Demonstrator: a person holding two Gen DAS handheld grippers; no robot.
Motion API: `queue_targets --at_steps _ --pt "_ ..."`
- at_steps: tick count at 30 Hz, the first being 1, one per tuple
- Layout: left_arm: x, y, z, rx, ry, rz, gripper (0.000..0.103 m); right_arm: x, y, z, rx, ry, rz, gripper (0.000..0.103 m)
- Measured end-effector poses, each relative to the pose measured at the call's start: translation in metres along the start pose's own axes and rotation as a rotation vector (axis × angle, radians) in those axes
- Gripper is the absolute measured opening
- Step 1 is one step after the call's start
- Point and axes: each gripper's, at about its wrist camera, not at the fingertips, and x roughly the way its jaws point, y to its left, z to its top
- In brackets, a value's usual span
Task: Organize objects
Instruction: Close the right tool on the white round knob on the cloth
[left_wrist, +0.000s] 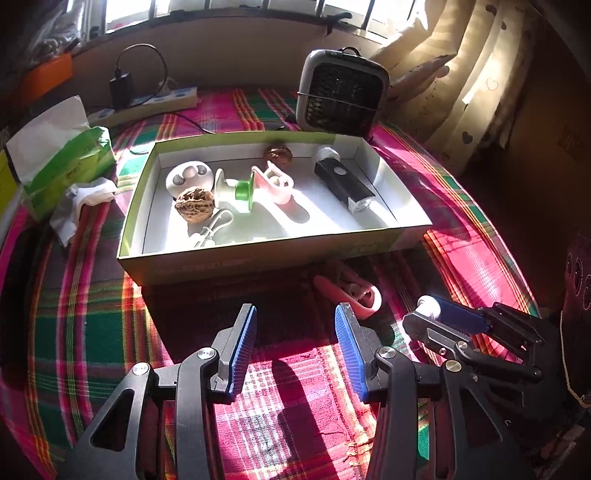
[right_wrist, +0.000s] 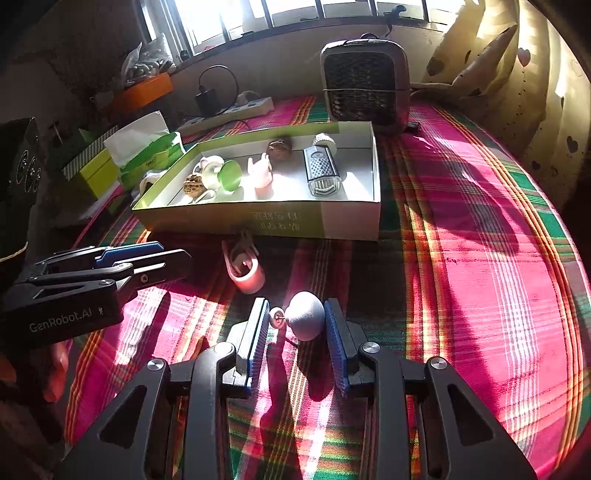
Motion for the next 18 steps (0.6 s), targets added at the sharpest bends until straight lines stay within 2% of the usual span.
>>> queue_targets --at_steps 12,18 --pt "0.017 -0.032 0.008 0.041 0.026 -0.028 0.048 -0.007 -0.017 -0.002 0.032 -0.009 -0.031 0.032" --pt "0.027 -0.038 0.010 0.033 0.028 0.042 0.048 -0.011 -0.028 -0.002 0.055 -0.013 -0.046 0.032"
